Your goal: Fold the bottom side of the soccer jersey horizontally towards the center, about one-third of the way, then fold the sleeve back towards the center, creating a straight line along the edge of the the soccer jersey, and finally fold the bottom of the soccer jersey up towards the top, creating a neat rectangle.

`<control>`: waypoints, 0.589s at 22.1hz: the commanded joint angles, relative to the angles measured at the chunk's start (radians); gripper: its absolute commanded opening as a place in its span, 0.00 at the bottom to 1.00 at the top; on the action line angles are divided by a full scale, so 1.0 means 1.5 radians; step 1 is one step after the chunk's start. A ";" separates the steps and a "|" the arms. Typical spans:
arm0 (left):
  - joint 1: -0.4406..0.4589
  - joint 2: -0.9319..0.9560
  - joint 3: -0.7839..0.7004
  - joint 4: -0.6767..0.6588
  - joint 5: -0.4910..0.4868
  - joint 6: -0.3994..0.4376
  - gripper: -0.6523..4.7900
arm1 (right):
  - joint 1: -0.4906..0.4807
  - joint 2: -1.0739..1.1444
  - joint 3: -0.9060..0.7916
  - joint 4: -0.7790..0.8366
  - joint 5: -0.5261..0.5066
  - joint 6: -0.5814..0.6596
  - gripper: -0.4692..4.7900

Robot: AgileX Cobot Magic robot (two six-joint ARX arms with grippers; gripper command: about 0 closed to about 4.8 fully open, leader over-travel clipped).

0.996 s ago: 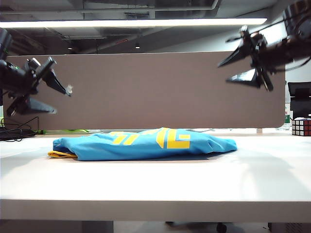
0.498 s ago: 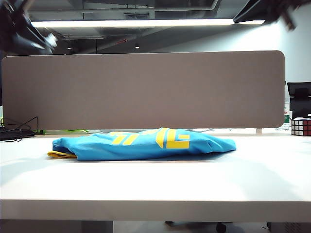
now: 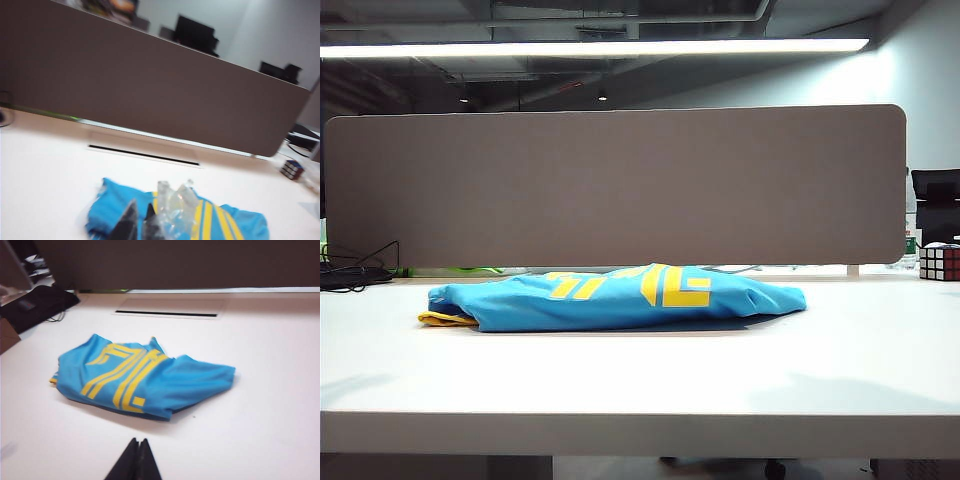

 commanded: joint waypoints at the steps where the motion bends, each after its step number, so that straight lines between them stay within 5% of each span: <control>1: 0.001 -0.132 -0.063 -0.067 -0.042 0.005 0.15 | 0.001 -0.131 -0.084 0.013 0.078 0.034 0.10; 8: -0.003 -0.197 -0.165 -0.095 -0.023 -0.015 0.15 | 0.001 -0.339 -0.231 0.013 0.149 0.051 0.08; 13: -0.007 -0.201 -0.232 -0.064 -0.019 -0.016 0.15 | 0.004 -0.341 -0.331 0.089 0.185 0.051 0.08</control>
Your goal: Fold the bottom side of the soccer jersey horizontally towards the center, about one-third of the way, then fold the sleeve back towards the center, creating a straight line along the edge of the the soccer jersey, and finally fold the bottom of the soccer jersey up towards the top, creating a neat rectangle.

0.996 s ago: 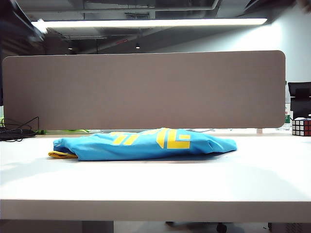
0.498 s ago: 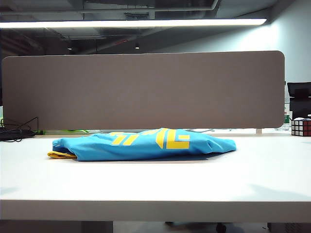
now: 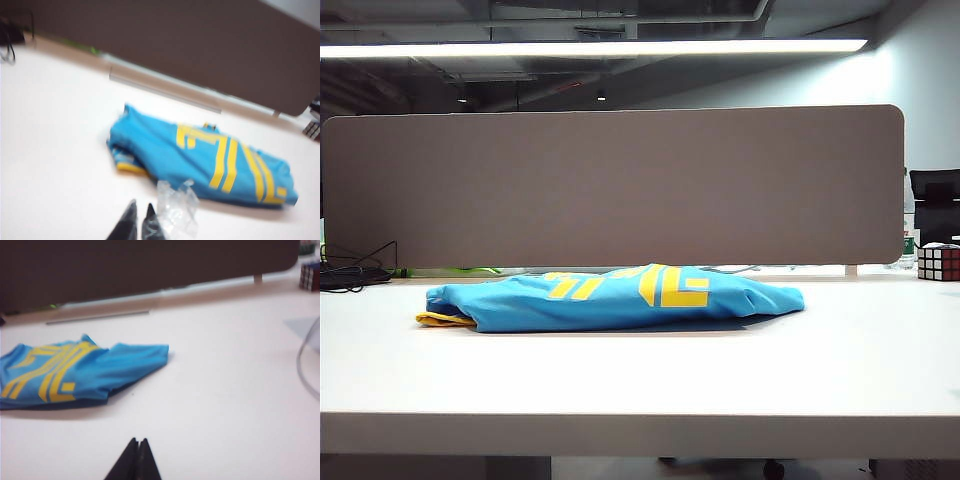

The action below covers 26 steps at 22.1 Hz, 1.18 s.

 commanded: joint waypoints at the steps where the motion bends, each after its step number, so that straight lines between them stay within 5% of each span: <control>1: -0.011 -0.001 -0.044 0.061 0.004 0.001 0.15 | 0.002 -0.005 -0.065 0.094 0.016 0.002 0.08; 6: -0.079 -0.001 -0.111 0.164 -0.030 0.036 0.11 | 0.003 -0.006 -0.159 0.181 0.047 -0.013 0.08; 13: -0.225 -0.001 -0.116 0.192 -0.210 0.196 0.11 | 0.002 -0.006 -0.165 0.221 0.103 -0.080 0.08; 18: -0.238 -0.001 -0.116 0.262 -0.214 0.222 0.11 | 0.000 -0.006 -0.165 0.236 0.103 -0.081 0.08; 26: -0.235 -0.001 -0.116 0.253 -0.236 0.222 0.11 | 0.000 -0.006 -0.165 0.250 0.099 -0.081 0.08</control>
